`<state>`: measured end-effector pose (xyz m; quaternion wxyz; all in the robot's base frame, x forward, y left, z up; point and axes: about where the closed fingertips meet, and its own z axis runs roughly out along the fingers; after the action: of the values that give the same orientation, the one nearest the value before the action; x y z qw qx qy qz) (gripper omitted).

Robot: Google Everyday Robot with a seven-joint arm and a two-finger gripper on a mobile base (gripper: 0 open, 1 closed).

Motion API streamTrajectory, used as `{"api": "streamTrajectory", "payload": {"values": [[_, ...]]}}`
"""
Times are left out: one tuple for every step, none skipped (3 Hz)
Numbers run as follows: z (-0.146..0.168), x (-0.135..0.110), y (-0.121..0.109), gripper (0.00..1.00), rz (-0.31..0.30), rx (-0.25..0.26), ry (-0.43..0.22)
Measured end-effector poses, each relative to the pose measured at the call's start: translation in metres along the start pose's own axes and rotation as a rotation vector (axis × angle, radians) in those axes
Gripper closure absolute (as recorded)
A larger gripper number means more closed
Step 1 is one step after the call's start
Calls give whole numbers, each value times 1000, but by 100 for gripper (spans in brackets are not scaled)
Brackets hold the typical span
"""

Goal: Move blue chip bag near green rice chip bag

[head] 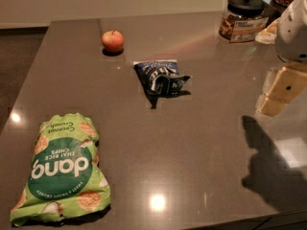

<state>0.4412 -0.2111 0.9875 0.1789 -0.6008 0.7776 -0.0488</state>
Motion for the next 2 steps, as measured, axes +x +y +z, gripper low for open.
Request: {"api": "streamTrajectory", "payload": {"values": [[5,-6,-4,0,5,3,-4],[27,-27,-17,0,17,-6,-27]]}}
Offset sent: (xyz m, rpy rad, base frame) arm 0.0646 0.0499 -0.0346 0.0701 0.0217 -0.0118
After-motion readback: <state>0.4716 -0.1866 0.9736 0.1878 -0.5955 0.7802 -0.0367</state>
